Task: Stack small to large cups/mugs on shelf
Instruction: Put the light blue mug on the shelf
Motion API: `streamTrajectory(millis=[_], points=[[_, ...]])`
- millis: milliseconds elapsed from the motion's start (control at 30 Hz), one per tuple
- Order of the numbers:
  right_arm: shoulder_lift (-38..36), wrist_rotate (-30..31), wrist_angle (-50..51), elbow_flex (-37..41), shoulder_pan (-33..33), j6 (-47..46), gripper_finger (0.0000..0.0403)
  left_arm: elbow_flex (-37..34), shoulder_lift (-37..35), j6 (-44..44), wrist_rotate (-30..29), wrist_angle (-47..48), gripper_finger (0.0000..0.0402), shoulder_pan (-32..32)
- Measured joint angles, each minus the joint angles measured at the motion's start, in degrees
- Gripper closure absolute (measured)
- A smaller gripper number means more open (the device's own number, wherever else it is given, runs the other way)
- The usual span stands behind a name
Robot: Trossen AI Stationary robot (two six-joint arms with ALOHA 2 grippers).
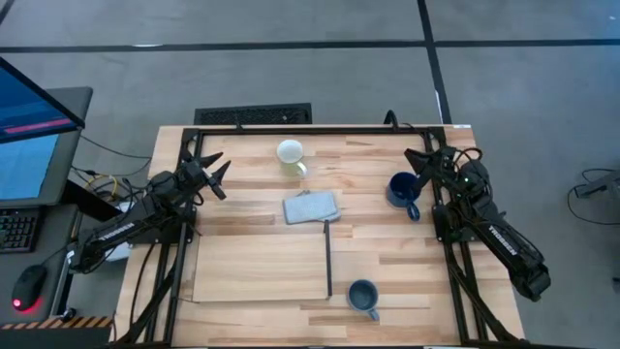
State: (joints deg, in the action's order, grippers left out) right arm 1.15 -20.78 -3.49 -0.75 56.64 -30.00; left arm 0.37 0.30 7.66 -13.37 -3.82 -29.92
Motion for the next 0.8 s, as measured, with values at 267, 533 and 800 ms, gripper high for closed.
streamTrajectory(millis=[267, 533, 800], points=[[0.0, 0.0, 0.7, 0.0, 0.0, 0.0, 0.0290, 0.0, 0.0, 0.0, 0.0, 0.0, 0.0239, 0.0], [0.0, 0.3, 0.9, 0.0, 0.1, 0.0, 0.0289, 0.0, 0.0, 0.0, 0.0, 0.0, 0.0239, 0.0], [0.0, 0.3, 0.9, 0.0, 0.1, 0.0, 0.0214, 0.0, 0.0, 0.0, 0.0, 0.0, 0.0239, 0.0]])
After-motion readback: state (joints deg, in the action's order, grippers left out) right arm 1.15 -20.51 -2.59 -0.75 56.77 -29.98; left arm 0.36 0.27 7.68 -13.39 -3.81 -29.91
